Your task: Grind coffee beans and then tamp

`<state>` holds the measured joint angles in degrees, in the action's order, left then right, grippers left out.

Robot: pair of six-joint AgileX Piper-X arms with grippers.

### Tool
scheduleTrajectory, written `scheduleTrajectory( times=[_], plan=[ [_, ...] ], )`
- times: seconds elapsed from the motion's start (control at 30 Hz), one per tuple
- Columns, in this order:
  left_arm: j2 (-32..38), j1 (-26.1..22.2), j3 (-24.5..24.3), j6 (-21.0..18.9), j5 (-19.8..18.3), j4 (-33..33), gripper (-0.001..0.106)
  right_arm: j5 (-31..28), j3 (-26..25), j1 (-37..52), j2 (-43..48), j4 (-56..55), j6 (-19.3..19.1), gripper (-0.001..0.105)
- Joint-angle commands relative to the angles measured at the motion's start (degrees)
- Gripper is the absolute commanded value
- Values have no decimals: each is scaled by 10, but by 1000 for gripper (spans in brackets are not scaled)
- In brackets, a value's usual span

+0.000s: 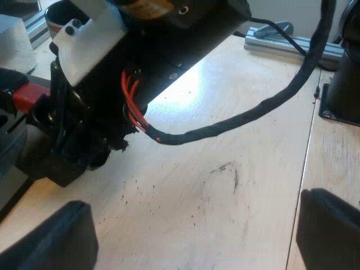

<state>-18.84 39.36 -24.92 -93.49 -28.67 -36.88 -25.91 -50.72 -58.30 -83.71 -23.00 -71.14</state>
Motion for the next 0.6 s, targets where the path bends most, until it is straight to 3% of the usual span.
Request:
scheduleTrajectory(
  times=[0.03, 0.53, 0.6],
  plan=[
    [2, 3, -3, -3, -3, 3, 74, -13, -6, 1, 3, 4, -5, 56],
    [2, 3, -3, -3, -3, 3, 74, -43, -6, 1, 3, 22, -10, 52],
    [2, 3, -3, -3, -3, 3, 74, -43, -6, 1, 3, 22, -11, 47]
  ],
)
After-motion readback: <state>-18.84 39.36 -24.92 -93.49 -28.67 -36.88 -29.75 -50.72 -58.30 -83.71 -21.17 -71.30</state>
